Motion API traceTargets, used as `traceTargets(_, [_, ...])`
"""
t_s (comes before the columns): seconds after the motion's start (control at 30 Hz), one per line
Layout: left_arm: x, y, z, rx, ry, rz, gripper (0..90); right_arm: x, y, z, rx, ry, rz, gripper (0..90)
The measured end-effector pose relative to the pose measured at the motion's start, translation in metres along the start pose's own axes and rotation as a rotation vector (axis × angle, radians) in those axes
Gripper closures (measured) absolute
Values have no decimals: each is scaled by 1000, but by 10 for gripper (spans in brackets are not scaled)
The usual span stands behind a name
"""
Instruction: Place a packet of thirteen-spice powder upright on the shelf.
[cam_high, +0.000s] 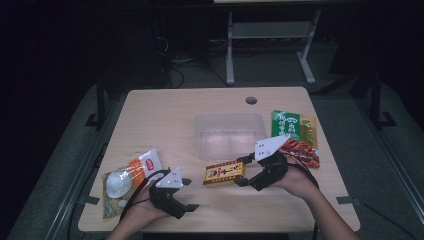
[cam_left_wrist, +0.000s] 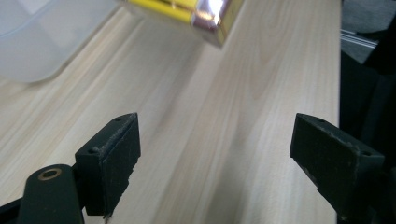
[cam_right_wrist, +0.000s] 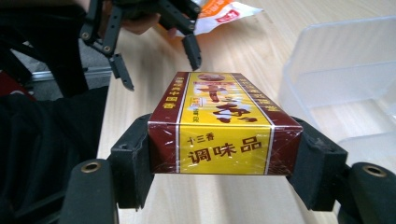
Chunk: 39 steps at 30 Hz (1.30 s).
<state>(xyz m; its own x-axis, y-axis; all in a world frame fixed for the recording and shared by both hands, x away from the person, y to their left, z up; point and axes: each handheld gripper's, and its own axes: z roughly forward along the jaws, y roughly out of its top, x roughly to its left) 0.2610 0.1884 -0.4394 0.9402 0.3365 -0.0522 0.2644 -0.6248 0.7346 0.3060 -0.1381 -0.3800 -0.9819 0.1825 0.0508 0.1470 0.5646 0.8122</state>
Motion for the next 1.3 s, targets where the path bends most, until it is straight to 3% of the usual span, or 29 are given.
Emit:
traceTargets(0.3, [7, -4, 0, 4, 50, -10, 158, -20, 18, -4, -7, -53, 7, 320])
traceTargets(0.53, [9, -4, 0, -11, 54, -25, 162, -38, 38, -3, 14, -76, -7, 320])
traceTargets(0.97, [9, -5, 2, 5, 54, -19, 162, -73, 68, 6, 49, -114, -7, 320])
traceTargets(1.23, [7, -5, 3, 4, 55, -21, 161, -87, 80, 18, 93, -147, -50, 319])
traceTargets(1.3, [7, -5, 3, 2, 53, -22, 161, -92, 80, 20, 103, -160, -81, 319])
